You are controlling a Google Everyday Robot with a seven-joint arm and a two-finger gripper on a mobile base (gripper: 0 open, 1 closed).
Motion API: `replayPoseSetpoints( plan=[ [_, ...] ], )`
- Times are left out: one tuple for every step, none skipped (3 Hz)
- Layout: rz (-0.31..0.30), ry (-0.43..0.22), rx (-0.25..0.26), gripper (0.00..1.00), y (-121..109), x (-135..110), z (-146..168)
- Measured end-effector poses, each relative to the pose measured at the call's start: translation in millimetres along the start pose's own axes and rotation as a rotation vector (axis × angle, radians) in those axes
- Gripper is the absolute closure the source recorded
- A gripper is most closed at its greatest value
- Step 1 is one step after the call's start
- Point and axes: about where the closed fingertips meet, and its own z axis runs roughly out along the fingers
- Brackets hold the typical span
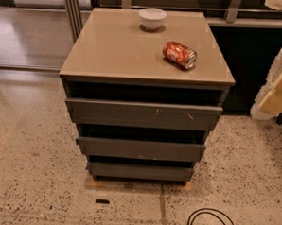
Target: Open middle drawer
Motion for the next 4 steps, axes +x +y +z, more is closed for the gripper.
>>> replayPoseSetpoints(
  plan=[
    [0.0, 0.0, 0.0, 0.0, 0, 0, 0],
    [-0.02, 0.003, -0.013, 0.0, 13, -2, 15],
    [-0.044, -0.018, -0.042, 0.0, 37, -5, 41],
    [-0.064, -0.015, -0.058, 0.0, 59, -1, 71]
  ],
)
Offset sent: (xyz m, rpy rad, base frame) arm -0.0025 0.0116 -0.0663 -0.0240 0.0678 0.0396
